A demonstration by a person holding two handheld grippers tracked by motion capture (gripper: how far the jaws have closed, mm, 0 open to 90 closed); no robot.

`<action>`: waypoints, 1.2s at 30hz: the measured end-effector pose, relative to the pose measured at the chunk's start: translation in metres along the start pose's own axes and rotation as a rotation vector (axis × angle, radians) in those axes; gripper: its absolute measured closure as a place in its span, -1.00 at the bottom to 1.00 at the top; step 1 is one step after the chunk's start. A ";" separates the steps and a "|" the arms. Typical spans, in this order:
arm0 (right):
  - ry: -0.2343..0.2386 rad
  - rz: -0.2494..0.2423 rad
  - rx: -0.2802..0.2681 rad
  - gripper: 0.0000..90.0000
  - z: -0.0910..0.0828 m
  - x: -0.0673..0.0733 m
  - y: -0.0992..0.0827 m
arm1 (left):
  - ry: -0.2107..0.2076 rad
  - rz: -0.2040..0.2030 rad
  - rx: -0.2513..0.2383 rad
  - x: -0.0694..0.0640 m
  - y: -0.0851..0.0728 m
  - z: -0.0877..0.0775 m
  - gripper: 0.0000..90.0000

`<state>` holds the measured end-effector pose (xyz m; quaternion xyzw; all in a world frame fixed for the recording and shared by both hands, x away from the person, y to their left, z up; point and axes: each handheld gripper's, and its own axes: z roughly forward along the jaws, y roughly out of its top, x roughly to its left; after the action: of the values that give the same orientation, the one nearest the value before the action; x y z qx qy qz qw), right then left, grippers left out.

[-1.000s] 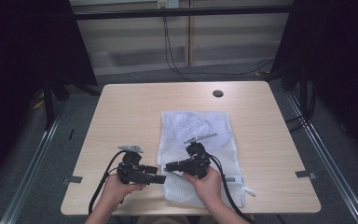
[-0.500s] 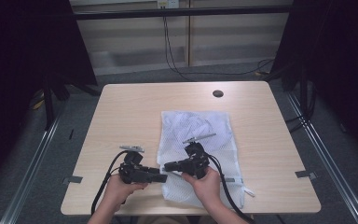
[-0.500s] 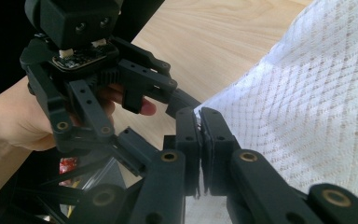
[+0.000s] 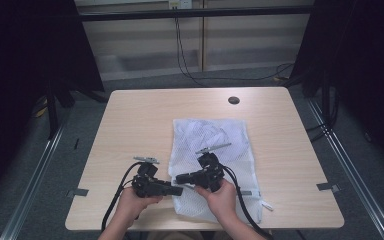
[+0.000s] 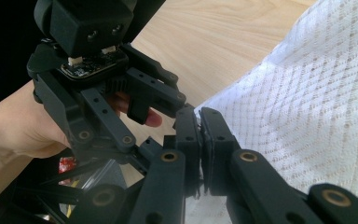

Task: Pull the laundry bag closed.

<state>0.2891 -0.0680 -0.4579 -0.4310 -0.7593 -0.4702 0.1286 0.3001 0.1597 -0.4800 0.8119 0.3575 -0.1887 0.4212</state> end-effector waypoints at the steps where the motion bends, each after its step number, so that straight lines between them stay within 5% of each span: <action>1: 0.000 0.000 0.000 0.93 0.000 0.000 0.000 | -0.001 0.003 0.001 0.000 0.000 0.001 0.27; 10: 0.000 -0.001 0.000 0.93 0.001 0.001 0.000 | -0.003 -0.010 -0.002 -0.002 0.001 0.005 0.46; 19: 0.010 -0.004 -0.009 0.93 -0.001 0.001 0.000 | -0.006 -0.037 -0.001 -0.003 0.002 0.003 0.90; 36: 0.008 0.005 -0.005 0.93 -0.005 -0.002 -0.001 | 0.012 -0.057 0.003 -0.006 0.003 0.002 0.95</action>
<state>0.2884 -0.0732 -0.4576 -0.4314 -0.7565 -0.4736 0.1316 0.2989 0.1546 -0.4757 0.8031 0.3828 -0.1963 0.4123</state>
